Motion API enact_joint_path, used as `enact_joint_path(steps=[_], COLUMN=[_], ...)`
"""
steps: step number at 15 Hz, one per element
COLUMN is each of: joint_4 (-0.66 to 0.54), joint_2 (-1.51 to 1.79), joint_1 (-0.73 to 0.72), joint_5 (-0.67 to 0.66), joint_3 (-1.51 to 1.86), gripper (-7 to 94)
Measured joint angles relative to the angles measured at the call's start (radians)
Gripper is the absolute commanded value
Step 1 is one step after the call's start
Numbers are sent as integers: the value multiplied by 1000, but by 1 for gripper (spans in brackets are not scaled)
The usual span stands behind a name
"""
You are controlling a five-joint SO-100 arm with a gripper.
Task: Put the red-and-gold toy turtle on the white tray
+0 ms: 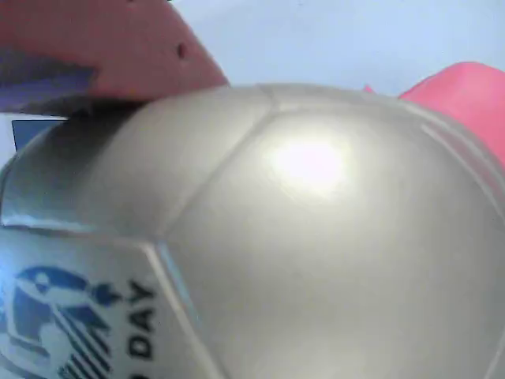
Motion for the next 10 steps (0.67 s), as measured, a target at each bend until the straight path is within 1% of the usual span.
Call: enact_joint_path(steps=[1,2,3,4,5,6,10], joint_4=[-5,-20,-38,-44,-48,-48,-41], joint_2=[-14,-31,-37,-37,-37,-37,-37], joint_1=[0,0,0,0,0,0,-21], joint_5=[6,15,18,18,18,18,18], joint_3=[0,-2,-2,-2,-2,-2,-3], gripper=[1,15,37,51,63,67,67])
